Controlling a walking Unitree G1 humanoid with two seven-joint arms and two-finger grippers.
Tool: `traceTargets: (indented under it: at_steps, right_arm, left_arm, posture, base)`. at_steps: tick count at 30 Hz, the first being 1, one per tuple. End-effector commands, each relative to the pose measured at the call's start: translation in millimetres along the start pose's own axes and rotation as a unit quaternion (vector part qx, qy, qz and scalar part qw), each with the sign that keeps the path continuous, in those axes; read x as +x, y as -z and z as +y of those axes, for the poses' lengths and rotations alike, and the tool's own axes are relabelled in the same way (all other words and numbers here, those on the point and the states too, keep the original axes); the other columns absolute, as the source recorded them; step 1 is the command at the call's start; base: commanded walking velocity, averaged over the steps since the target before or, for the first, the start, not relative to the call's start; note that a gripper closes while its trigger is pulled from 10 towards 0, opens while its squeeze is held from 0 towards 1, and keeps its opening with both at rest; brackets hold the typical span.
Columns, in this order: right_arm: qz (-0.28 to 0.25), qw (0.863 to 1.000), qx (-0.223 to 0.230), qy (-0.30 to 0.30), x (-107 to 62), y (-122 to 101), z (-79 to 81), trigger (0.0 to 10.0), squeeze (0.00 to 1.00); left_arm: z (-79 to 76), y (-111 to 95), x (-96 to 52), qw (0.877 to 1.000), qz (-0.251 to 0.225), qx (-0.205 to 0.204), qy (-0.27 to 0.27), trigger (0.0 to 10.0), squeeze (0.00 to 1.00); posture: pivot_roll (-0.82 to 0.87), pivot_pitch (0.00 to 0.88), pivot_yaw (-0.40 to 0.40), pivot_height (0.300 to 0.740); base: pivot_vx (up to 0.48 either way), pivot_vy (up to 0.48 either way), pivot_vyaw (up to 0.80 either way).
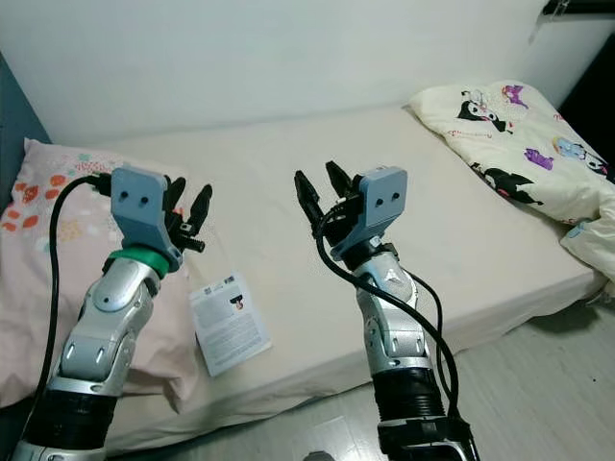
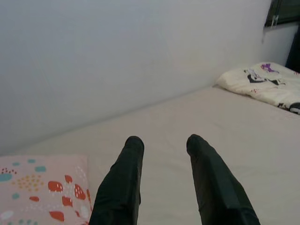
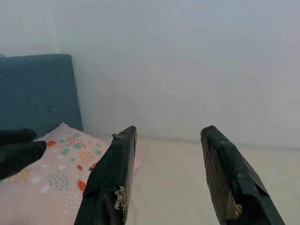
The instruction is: Clean up the room
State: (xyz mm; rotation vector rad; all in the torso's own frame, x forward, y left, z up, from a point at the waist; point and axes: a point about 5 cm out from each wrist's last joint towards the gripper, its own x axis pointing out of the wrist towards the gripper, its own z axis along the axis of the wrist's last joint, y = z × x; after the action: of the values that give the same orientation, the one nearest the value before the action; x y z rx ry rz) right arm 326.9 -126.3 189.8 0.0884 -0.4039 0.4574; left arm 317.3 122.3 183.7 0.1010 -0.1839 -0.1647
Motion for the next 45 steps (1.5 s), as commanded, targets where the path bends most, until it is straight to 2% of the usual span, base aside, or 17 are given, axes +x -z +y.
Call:
traceTargets:
  at_steps: [1,5,14,45]
  right_arm:
    - [0.015,1.000,0.011,-0.002,-3.1,7.7,2.5,10.0,0.00]
    - [0.017,1.000,0.013,-0.004,-3.1,8.6,4.0,10.0,0.00]
    - [0.017,1.000,0.014,-0.006,-2.9,8.6,5.0,10.0,0.00]
    - [0.016,1.000,0.014,-0.016,-3.1,8.6,8.6,10.0,0.00]
  left_arm:
    - [-1.8,6.7,-2.2,1.000,0.011,0.004,0.007,10.0,0.00]
    - [-2.8,9.0,-3.2,1.000,0.017,0.008,0.017,10.0,0.00]
    - [-1.9,6.4,-0.5,1.000,0.011,-0.009,0.007,10.0,0.00]
    - [-5.7,6.9,0.5,1.000,0.006,-0.008,0.012,10.0,0.00]
  posture:
    - [-0.07,0.000,-0.013,0.740]
    - [-0.07,0.000,-0.014,0.740]
    - [-0.07,0.000,-0.013,0.740]
    - [-0.08,0.000,-0.011,0.740]
  base:
    - [0.000,0.000,0.00]
    - [0.000,0.000,0.00]
    - [0.000,0.000,0.00]
    - [0.000,0.000,0.00]
